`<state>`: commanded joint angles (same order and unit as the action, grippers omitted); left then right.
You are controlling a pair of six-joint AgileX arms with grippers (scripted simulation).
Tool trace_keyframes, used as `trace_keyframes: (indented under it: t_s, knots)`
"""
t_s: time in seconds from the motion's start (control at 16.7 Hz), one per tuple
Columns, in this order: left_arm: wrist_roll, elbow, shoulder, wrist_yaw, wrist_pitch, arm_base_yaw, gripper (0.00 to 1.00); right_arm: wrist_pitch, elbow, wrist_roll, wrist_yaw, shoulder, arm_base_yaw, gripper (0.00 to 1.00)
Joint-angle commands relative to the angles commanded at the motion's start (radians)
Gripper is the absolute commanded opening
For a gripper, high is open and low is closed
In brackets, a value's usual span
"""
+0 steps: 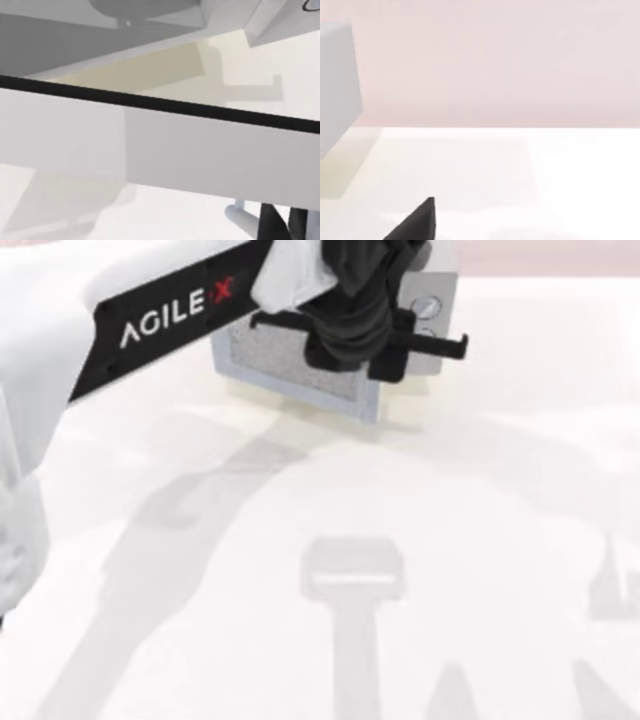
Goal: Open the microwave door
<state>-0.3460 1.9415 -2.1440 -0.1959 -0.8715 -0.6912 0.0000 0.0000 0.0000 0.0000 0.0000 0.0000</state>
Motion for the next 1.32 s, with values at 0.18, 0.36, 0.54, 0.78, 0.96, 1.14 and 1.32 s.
trace_keyframes:
  t_s: [0.18, 0.36, 0.54, 0.78, 0.96, 1.14, 1.32]
  knots:
    - [0.0, 0.0, 0.0, 0.0, 0.0, 0.0, 0.0, 0.0, 0.0, 0.0, 0.0, 0.0, 0.0, 1.0]
    - [0.0, 0.0, 0.0, 0.0, 0.0, 0.0, 0.0, 0.0, 0.0, 0.0, 0.0, 0.0, 0.0, 1.0]
    - [-0.001, -0.006, -0.002, 0.006, 0.002, -0.007, 0.0, 0.0, 0.0, 0.0, 0.0, 0.0, 0.0, 1.0]
    - [0.059, -0.086, 0.053, 0.035, 0.04, 0.007, 0.0, 0.0, 0.0, 0.0, 0.0, 0.0, 0.0, 1.0]
    - [0.107, -0.148, 0.096, 0.058, 0.07, 0.018, 0.0, 0.0, 0.0, 0.0, 0.0, 0.0, 0.0, 1.0]
    - [0.113, -0.155, 0.1, 0.061, 0.073, 0.019, 0.0, 0.0, 0.0, 0.0, 0.0, 0.0, 0.0, 1.0]
    - [0.113, -0.155, 0.1, 0.061, 0.073, 0.019, 0.0, 0.0, 0.0, 0.0, 0.0, 0.0, 0.0, 1.0]
